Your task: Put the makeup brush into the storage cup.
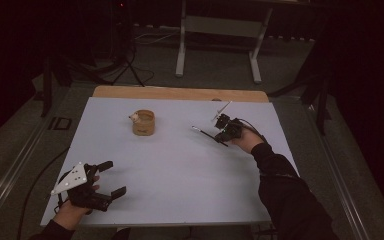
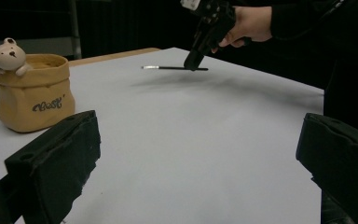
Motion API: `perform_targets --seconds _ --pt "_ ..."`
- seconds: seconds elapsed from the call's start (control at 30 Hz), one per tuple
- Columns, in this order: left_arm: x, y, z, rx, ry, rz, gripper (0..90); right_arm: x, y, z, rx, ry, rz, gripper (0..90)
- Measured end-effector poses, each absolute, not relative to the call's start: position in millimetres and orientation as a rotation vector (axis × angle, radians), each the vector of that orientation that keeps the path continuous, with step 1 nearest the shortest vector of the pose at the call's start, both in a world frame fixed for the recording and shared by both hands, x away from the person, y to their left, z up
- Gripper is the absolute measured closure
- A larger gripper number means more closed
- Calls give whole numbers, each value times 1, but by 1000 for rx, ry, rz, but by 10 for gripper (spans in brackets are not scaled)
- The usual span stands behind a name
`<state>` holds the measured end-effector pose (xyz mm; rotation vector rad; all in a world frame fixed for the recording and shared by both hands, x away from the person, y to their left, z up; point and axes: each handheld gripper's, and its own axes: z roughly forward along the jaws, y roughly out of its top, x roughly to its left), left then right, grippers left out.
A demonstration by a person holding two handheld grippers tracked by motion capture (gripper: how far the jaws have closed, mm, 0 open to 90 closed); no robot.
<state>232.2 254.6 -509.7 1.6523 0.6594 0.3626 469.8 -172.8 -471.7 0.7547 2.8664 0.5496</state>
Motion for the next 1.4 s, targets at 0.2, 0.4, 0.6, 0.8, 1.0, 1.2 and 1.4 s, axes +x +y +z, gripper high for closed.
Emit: perform_targets --seconds 0.2,0.4,0.6,0.8,1.0,1.2,1.4 --pt "232 253 -510 1657 660 361 2 460 -180 -467 789 2852 670 858" --pt "232 251 -508 1651 670 359 2 445 -186 -463 837 2814 812 857" --pt "232 249 -507 1645 672 354 2 436 -194 -461 890 2781 905 858" --pt "233 245 -506 1651 673 346 2 422 -202 -463 983 2742 1006 858" --pt "233 239 -504 1643 672 334 2 406 -204 -462 1017 2678 1060 857" --pt "236 233 -500 1643 666 274 2 390 -205 -460 1026 2632 1157 857" --pt "242 221 -497 1674 676 203 12 374 -203 -462 996 2617 1165 857"
